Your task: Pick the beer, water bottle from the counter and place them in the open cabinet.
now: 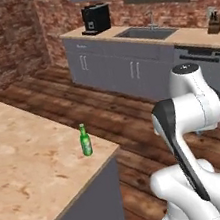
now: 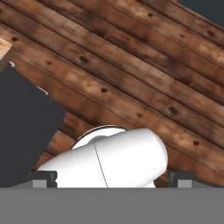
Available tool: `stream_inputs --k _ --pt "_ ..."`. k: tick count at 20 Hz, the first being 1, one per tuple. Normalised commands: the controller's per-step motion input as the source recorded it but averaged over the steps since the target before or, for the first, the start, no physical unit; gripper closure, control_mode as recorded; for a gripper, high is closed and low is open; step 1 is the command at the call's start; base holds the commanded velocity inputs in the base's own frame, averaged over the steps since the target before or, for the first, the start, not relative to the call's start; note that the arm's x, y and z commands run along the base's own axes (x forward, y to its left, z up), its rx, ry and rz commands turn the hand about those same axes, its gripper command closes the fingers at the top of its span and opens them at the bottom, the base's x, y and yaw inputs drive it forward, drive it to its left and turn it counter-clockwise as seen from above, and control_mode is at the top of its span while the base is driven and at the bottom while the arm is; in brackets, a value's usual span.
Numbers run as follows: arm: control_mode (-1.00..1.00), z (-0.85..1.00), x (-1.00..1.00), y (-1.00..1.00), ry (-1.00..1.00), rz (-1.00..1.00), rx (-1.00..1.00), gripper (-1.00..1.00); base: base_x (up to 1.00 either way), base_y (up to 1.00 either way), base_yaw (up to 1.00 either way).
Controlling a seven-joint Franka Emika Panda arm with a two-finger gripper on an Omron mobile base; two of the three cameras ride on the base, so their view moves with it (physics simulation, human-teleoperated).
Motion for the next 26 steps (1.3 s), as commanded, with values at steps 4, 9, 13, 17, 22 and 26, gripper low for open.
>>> stream_inputs --k 4,9,13,17,22,26 --pt "1.0 0.0 0.0 0.0 0.0 0.0 0.0 -1.0 0.41 0.0 0.9" --pt "1.0 0.0 0.0 0.0 0.0 0.0 0.0 -1.0 0.25 0.0 0.99" --pt "1.0 0.0 0.0 0.0 0.0 0.0 0.0 -1.0 0.13 0.0 1.0" --pt "1.0 0.0 0.0 0.0 0.0 0.0 0.0 -1.0 0.22 -0.25 0.86" --pt "1.0 0.0 0.0 0.0 0.0 0.0 0.0 -1.0 0.56 -0.46 0.45" --pt "1.0 0.0 0.0 0.0 0.0 0.0 0.0 -1.0 0.41 0.0 0.17"
